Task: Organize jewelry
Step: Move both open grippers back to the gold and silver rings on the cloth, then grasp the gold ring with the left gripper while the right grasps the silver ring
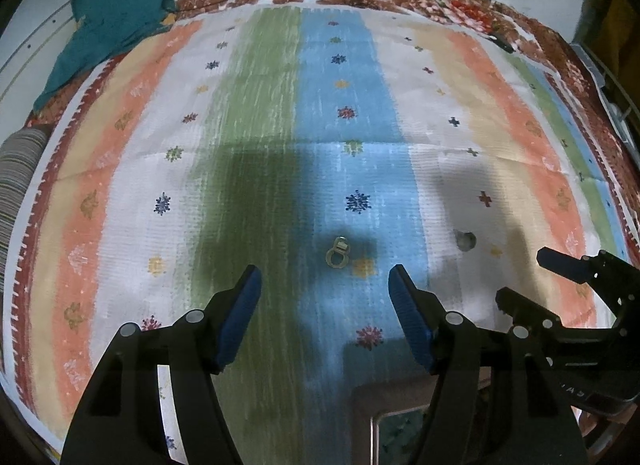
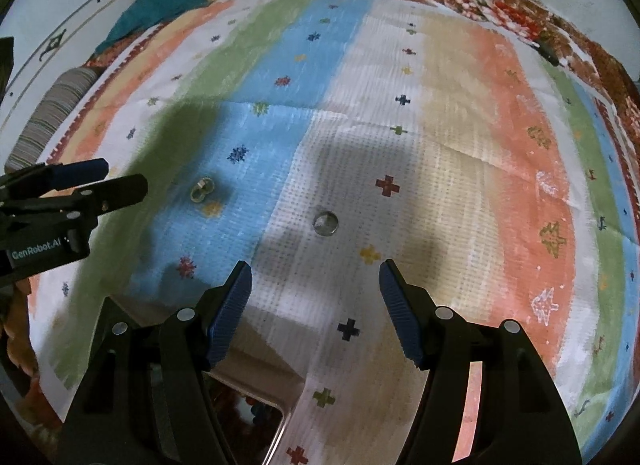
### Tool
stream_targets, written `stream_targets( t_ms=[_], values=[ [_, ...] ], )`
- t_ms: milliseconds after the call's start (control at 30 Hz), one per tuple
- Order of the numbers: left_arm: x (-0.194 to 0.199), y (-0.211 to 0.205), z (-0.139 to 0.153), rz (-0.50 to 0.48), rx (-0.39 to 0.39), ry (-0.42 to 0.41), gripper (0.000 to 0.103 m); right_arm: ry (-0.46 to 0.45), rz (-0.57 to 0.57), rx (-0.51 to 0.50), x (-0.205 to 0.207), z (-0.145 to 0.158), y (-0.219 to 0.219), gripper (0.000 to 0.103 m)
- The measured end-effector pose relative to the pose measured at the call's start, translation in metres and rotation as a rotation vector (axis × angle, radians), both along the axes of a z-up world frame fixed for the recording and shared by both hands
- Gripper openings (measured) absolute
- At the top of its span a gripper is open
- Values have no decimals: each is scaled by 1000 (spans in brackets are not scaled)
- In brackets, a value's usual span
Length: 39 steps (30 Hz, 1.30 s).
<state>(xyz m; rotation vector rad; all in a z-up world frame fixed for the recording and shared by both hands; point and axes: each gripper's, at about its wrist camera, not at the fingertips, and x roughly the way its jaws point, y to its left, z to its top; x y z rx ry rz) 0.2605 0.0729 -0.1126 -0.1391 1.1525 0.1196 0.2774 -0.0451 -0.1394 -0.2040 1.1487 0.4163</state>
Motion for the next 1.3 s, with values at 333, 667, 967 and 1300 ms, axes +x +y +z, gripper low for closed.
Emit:
stream_targets(
  t_ms=[333,667,967,1300],
  values=[
    [17,2,-16,-12,-3,36,66,4,0,-11,14,-11,9,66],
    [35,5,-41,-28,-23,96,64,29,12,-32,29,-29,16,66],
    [42,11,-54,-29,-64,120,58,46,20,-46,41,-37,21,61],
    [53,1,-67,-66,-60,143,37,70,31,-60,49,-49,29,50]
  ],
)
